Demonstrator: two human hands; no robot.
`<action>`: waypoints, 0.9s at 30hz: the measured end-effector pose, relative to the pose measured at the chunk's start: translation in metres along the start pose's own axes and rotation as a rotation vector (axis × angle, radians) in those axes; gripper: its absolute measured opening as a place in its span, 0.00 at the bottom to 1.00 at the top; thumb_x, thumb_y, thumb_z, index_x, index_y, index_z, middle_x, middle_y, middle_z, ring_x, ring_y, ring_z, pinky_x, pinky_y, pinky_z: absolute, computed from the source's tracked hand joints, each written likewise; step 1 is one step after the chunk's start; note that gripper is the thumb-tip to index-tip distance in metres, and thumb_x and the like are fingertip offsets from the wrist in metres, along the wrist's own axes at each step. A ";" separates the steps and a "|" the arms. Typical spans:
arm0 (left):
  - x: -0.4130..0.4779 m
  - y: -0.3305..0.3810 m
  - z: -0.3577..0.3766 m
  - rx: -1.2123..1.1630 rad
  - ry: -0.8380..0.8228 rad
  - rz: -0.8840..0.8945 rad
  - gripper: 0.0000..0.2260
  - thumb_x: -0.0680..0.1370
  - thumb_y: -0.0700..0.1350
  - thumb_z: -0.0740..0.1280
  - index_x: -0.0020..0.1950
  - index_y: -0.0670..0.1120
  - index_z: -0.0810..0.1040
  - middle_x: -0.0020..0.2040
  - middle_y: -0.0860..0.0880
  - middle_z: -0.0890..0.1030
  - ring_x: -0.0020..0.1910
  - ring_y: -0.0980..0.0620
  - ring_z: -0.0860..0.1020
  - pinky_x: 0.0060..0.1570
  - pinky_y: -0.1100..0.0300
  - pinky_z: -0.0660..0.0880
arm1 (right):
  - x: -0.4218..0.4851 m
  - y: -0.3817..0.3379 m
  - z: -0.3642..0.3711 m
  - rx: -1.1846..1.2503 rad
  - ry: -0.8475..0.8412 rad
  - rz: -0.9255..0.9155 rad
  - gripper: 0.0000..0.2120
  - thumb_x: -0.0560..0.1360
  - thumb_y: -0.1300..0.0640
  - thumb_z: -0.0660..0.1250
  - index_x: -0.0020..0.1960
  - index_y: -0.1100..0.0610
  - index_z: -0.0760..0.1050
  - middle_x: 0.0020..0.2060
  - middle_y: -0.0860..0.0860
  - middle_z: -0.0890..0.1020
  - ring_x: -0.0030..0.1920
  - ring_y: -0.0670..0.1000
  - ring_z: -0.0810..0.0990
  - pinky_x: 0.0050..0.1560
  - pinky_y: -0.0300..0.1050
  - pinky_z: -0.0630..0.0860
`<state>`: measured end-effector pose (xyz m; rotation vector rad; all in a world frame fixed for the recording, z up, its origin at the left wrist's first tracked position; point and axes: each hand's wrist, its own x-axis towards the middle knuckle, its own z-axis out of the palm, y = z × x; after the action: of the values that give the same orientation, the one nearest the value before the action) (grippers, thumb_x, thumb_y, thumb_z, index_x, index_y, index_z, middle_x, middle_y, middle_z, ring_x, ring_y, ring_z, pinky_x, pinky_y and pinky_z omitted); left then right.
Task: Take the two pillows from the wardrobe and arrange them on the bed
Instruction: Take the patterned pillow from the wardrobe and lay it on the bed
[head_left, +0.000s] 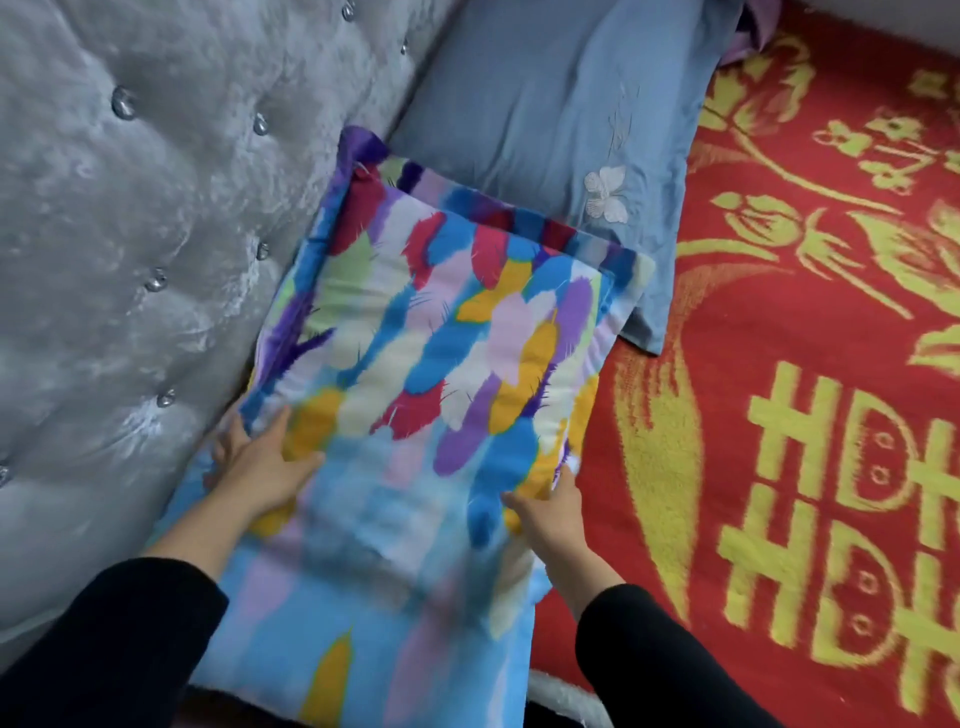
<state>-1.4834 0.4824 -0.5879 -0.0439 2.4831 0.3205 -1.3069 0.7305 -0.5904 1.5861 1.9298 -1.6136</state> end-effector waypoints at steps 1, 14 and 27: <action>-0.001 -0.002 0.009 0.015 -0.045 0.028 0.36 0.71 0.59 0.65 0.75 0.57 0.52 0.76 0.35 0.51 0.74 0.34 0.52 0.73 0.42 0.55 | -0.002 0.004 0.003 -0.087 -0.045 -0.043 0.24 0.64 0.61 0.74 0.58 0.58 0.70 0.54 0.59 0.78 0.54 0.60 0.78 0.57 0.57 0.75; -0.085 0.035 0.075 -0.065 -0.007 0.125 0.29 0.76 0.55 0.63 0.74 0.52 0.56 0.77 0.40 0.48 0.76 0.41 0.48 0.75 0.52 0.49 | -0.026 0.022 -0.009 -0.566 -0.232 -0.332 0.36 0.72 0.52 0.68 0.75 0.54 0.56 0.75 0.54 0.58 0.73 0.53 0.60 0.68 0.46 0.63; -0.283 0.036 0.142 -0.210 0.375 0.081 0.20 0.77 0.48 0.61 0.68 0.45 0.69 0.69 0.42 0.70 0.68 0.43 0.64 0.68 0.52 0.61 | -0.133 0.078 -0.089 -1.015 -0.231 -0.944 0.30 0.75 0.47 0.63 0.73 0.54 0.56 0.73 0.53 0.63 0.70 0.57 0.63 0.61 0.57 0.68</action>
<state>-1.1768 0.5384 -0.5221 -0.0983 2.8146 0.6600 -1.1486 0.7094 -0.5109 0.0810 2.7865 -0.5866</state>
